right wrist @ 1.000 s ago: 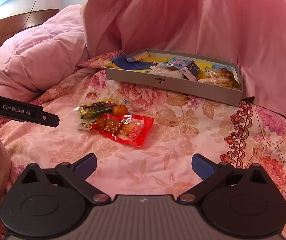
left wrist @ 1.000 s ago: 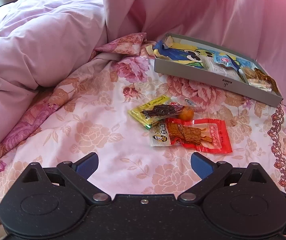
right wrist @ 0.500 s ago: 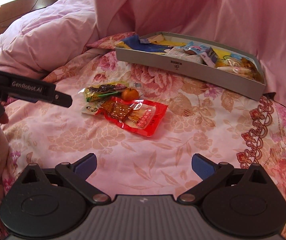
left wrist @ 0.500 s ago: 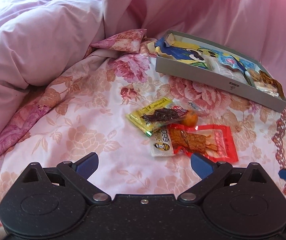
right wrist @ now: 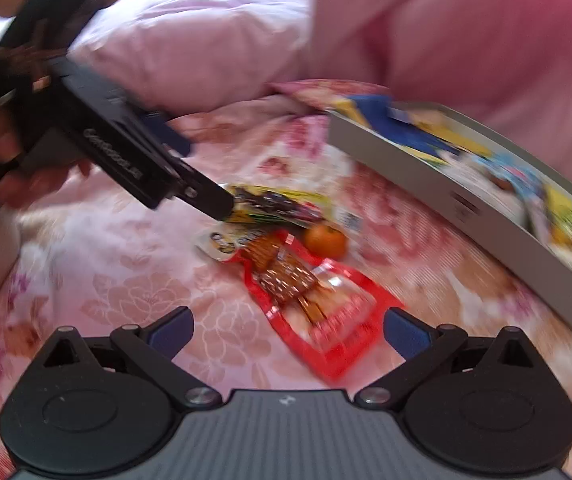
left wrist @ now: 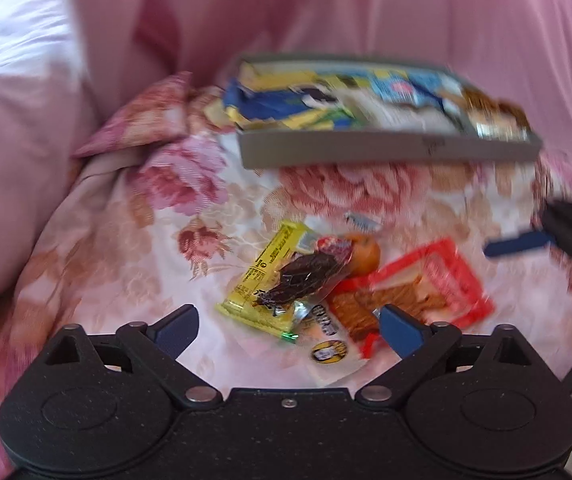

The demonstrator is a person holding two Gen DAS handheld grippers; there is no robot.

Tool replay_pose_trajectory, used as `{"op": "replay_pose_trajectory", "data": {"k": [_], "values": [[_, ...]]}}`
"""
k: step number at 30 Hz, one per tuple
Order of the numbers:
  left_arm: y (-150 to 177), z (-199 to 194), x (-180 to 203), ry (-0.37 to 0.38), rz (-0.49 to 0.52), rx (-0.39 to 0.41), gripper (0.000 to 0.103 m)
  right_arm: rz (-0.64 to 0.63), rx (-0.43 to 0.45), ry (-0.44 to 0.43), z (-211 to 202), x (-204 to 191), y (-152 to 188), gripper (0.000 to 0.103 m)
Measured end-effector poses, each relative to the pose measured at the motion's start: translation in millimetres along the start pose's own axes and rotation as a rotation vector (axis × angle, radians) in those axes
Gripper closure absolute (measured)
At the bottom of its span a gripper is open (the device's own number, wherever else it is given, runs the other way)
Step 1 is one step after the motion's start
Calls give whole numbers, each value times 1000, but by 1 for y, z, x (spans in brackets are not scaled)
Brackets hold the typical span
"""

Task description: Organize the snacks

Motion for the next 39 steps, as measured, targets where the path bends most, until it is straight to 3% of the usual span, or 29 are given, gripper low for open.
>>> {"op": "replay_pose_trajectory", "data": {"k": [5,14,17,20,28,35,39], "values": [[-5,21,-8,-10,99,-40,8,-122,-2,-3,26,4,-1,0],[-17,55,-11,69,147,-117,13,-140,-32,-103,61,18,-8,0],[-22,60,-16,91,117,-129,18,-122,-68,-160,73,24,-12,0],[-24,61,-18,97,91,-146,30,-96,-91,-207,77,30,-12,1],[-19,55,-14,128,24,-185,49,-79,-97,-205,59,31,-2,19],[-7,42,-1,108,-72,-200,53,-53,-135,-140,27,22,17,24],[5,28,12,94,-120,-196,53,29,-178,-101,1,21,34,24]]}}
Point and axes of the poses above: each gripper's, at about its wrist camera, not at the fingertips, and z roughly the way its jaws point, x to its right, y to its underside, the point moved 6 cm from there along z, roughly the way its jaws point, and after that the axes turned 2 degrees about y, right-handed, at the moved point
